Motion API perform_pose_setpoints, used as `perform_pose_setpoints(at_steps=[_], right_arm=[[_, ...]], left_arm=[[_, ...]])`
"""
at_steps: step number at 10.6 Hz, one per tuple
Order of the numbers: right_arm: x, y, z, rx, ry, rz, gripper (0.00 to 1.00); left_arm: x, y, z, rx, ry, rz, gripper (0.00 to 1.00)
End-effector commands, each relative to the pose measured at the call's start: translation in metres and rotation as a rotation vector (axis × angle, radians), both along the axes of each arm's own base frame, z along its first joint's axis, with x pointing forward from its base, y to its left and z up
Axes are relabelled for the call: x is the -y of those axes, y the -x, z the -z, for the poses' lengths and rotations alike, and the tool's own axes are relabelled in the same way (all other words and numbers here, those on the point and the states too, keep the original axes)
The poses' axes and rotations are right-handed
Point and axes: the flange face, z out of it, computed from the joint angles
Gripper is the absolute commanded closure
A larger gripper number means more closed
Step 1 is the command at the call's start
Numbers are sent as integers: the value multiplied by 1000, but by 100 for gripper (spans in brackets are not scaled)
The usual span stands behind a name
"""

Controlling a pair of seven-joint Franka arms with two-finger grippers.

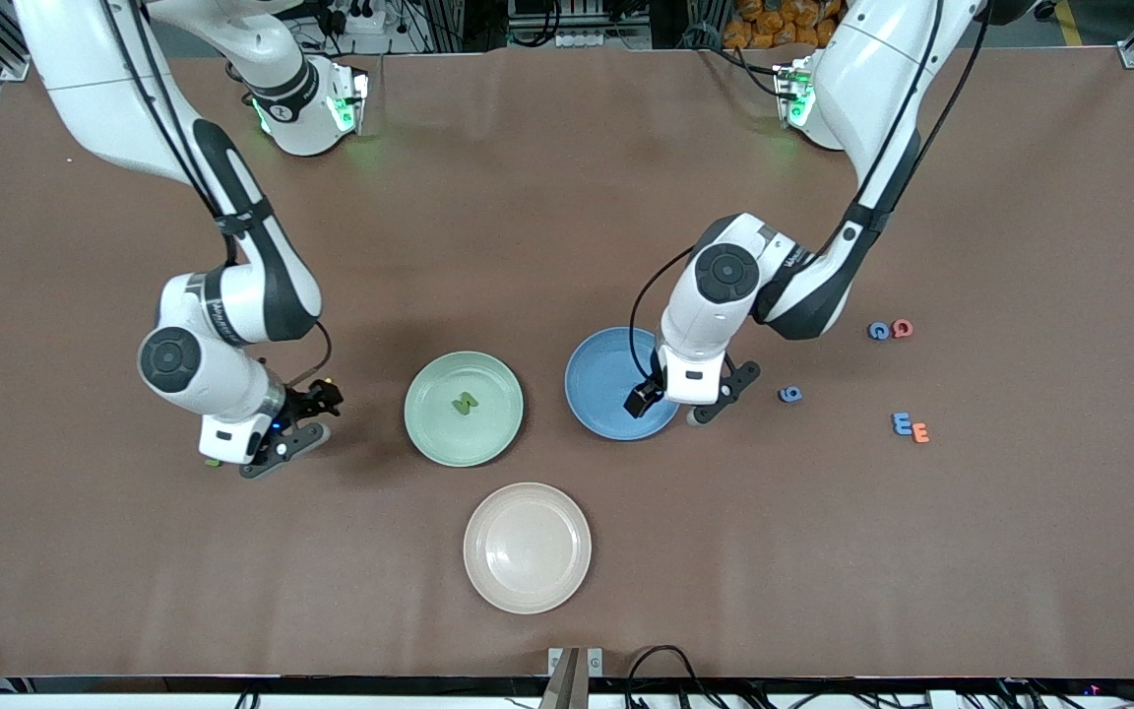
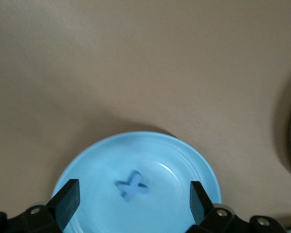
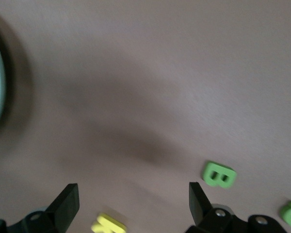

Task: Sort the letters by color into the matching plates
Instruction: 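Grasp the green p with the right gripper while the left gripper approaches blue a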

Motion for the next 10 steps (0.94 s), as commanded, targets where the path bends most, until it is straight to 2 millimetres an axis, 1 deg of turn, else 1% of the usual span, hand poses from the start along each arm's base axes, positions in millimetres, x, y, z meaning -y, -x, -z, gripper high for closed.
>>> perform_pose_setpoints(at_steps=[1,2,3,4,6,7,9,10], right_arm=[[50,21,-11,-5,-2,-197,0],[63,25,-10,-10,-4,-269,0],[73,28,-7,-16,-7,-336,0],[79,33,-1,-28,-11,-375,0],[84,47,19,-5,-7,-420,0],[88,53,29,3,-5,-445,0],[87,61,38,-10,-8,-468,0],[87,64,40,-16,-10,-474,0]], left_arm=[[-33,-8,-3,-24,-96,152,0],[-46,-14,-3,-33,-110,195,0],[-54,-17,-3,-38,-119,229,0],[-62,-20,-3,-49,-128,249,0],[-85,-26,-9,-76,-156,326,0],[-95,-25,-8,-84,-165,389,0],[-119,-26,-9,-90,-178,488,0],[-130,-27,-7,-96,-181,526,0]])
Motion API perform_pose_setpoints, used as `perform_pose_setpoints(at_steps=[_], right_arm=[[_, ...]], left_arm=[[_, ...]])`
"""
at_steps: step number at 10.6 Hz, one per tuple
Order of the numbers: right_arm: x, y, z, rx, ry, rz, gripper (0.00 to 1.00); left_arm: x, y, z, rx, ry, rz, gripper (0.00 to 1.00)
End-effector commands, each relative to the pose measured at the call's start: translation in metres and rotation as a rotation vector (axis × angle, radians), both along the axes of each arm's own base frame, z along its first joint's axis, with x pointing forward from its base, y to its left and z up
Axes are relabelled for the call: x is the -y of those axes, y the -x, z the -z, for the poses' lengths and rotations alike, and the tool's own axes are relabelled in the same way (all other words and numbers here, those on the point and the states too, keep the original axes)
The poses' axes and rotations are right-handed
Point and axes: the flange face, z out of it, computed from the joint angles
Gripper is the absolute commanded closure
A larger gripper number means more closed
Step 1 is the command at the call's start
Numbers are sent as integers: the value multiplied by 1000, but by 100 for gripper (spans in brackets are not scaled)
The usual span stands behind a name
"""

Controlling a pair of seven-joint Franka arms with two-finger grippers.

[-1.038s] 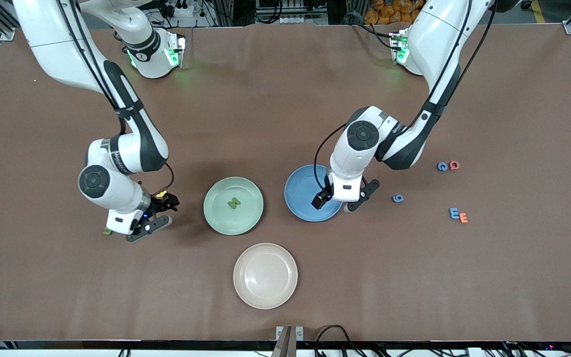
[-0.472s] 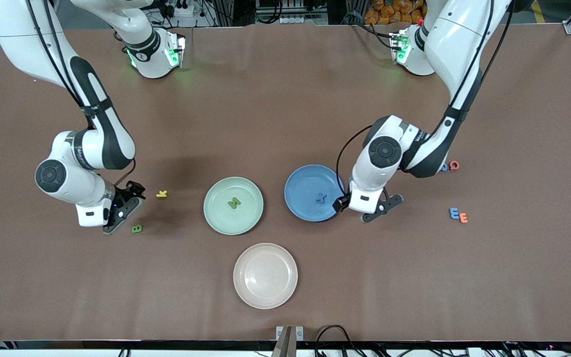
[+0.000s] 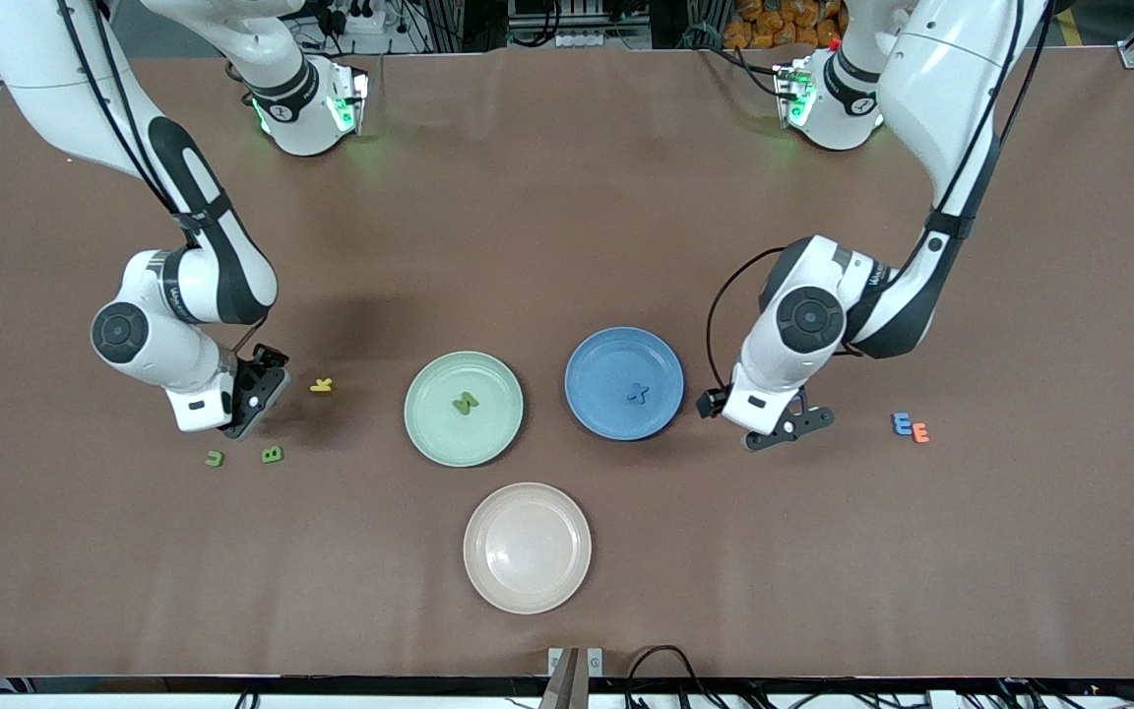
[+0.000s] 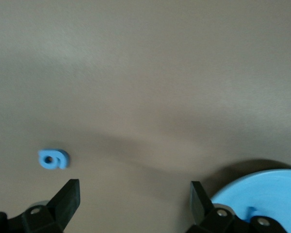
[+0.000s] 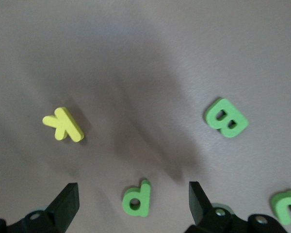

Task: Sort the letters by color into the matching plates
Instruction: 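Grasp the green p with the right gripper while the left gripper approaches blue a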

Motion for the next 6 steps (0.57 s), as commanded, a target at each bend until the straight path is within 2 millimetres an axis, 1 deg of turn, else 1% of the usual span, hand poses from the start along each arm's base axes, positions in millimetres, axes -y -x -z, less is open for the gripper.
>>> perform_pose_setpoints(at_steps=[1,2,3,4,5,6], right_arm=[[4,12,1,3,-2,-40,0],[4,15,5,12,0,-41,0],[9,18,11,22,8,-45,0],[14,20,12,22,16,-50,0],[17,20,13,21,18,-47,0],[18,21,13,21,19,-48,0]], left_arm=[[-30,9,-1,-20,-32,118,0],[-33,11,4,-26,-33,133,0],[-51,6,7,-24,-38,119,0],[-59,7,14,-21,-45,123,0],[-62,14,24,-6,-33,123,0],[-75,19,34,18,-15,103,0]])
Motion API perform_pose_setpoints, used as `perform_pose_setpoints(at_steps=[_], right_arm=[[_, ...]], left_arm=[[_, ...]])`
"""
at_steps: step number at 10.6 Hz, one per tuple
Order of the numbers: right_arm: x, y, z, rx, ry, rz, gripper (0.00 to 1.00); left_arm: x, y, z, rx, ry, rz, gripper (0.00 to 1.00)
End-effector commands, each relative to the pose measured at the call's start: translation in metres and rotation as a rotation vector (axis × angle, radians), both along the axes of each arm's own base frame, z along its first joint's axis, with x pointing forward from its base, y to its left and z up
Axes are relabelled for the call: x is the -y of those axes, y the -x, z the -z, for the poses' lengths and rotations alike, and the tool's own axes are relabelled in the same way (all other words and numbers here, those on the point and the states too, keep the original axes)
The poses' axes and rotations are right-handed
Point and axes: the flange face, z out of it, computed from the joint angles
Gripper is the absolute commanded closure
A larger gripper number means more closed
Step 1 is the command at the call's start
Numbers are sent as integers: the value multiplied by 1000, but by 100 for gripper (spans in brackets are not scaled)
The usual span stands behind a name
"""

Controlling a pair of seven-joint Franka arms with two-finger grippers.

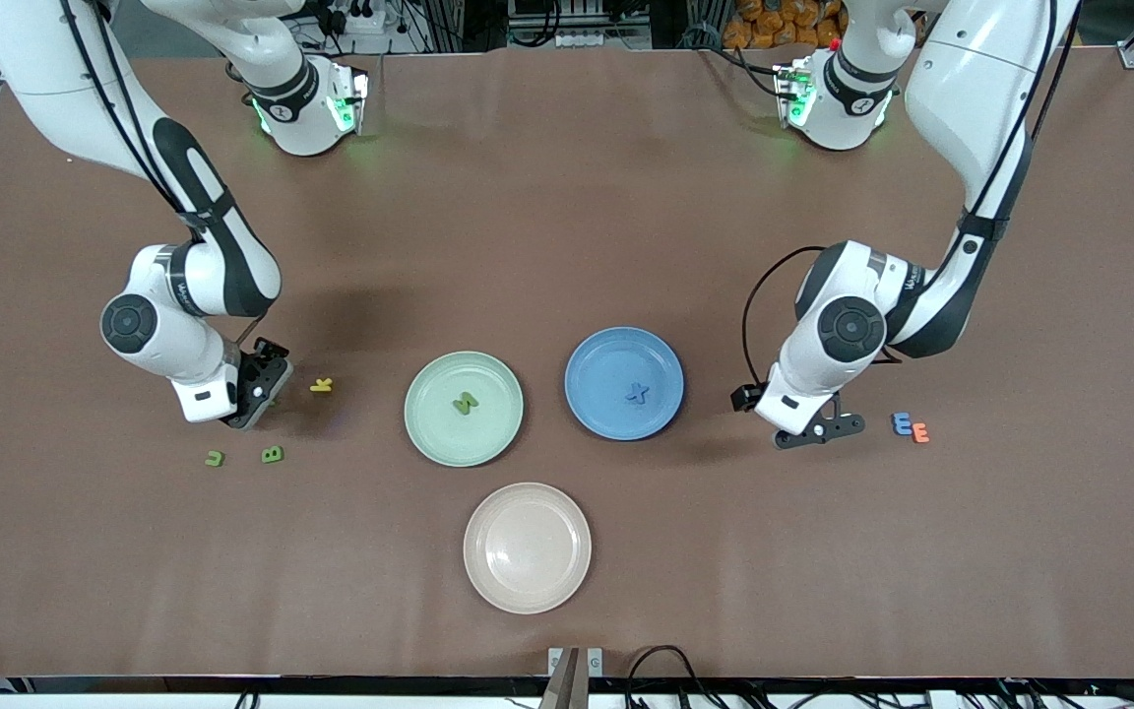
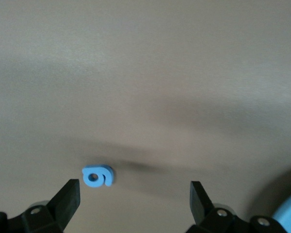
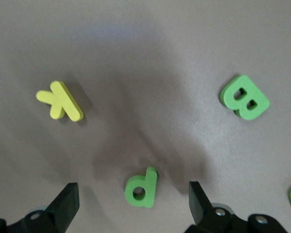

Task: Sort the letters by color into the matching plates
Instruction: 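Grasp the green p with the right gripper while the left gripper approaches blue a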

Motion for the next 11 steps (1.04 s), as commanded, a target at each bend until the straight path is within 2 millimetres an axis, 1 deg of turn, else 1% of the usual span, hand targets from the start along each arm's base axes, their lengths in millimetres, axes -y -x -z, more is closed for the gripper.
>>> perform_pose_setpoints(at_steps=[1,2,5,6,8,9,10,11], right_arm=[[8,5,-2,14,5,-23,0],[8,4,-3,21,5,-23,0],[6,3,2,29,4,-25,0],[5,3,5,38,4,-27,0],[4,2,11,52,4,-31,6],[3,3,14,49,4,-33,11],[3,3,14,48,4,-34,29],[3,3,13,49,4,-36,35]], left_arm=[[-24,26,18,64,26,-2,0],[-27,36,26,72,36,-6,0],[-37,51,44,41,28,-23,0],[-42,51,44,42,25,-28,0],[-54,49,45,47,4,-13,0],[-55,49,47,50,-5,3,0],[-61,46,47,53,-11,4,0],[-62,45,48,54,-11,3,0]])
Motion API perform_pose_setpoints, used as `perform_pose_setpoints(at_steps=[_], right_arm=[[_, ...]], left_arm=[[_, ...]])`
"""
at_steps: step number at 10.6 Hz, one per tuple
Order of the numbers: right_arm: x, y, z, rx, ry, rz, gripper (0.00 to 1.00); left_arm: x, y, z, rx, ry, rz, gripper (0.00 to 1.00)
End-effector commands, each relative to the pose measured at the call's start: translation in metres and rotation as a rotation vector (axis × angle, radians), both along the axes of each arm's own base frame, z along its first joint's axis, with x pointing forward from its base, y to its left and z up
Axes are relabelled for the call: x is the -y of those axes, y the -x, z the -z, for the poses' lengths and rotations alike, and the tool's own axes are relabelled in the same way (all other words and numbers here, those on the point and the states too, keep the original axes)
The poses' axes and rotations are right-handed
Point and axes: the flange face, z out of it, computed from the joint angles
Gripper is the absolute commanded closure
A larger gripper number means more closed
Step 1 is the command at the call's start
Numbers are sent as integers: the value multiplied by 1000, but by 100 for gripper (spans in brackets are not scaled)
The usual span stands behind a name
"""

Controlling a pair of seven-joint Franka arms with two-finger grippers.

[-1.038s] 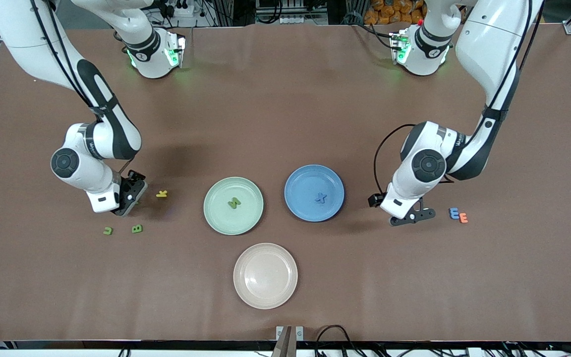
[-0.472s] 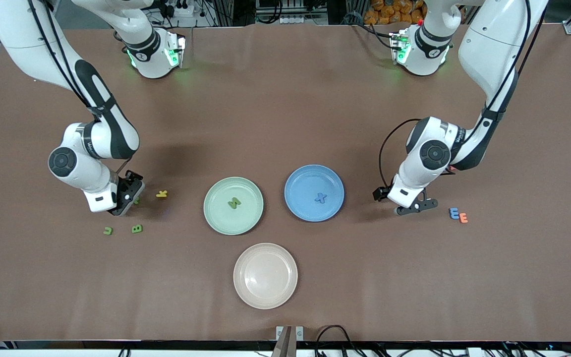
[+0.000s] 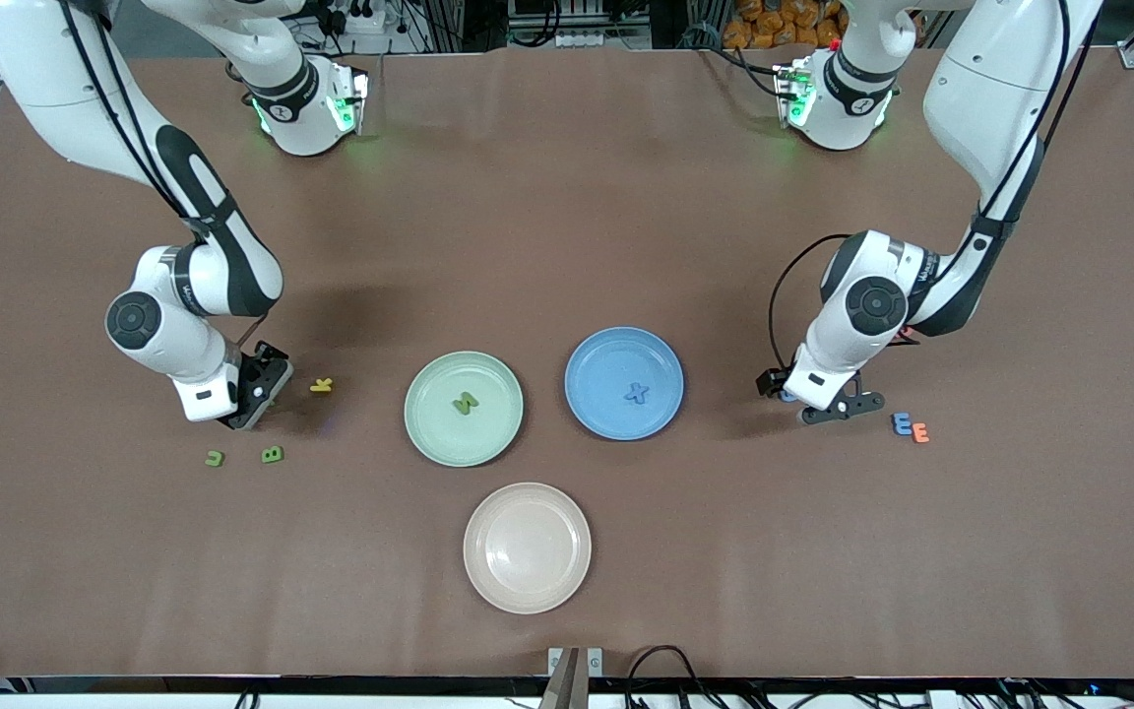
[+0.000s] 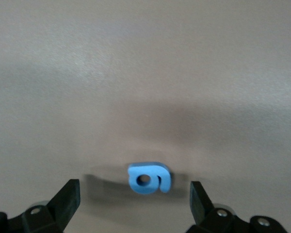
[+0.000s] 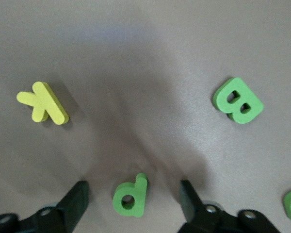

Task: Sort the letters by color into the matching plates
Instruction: 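Grasp the green p with the right gripper while the left gripper approaches blue a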

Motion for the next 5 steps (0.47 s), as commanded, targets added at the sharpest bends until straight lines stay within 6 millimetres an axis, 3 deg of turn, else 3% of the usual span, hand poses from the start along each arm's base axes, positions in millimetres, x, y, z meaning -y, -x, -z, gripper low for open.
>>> perform_pose_setpoints(at_steps=[1,2,5], right_arm=[[0,2,1,7,2,-27,43],[0,2,-1,8,2,-28,58],[0,2,0,5,2,-30,85]], left_arm=[[-5,3,-5,22,-14,7,0],[-6,2,-5,22,-14,5,0],[-3,-3,0,24,-8,6,0]])
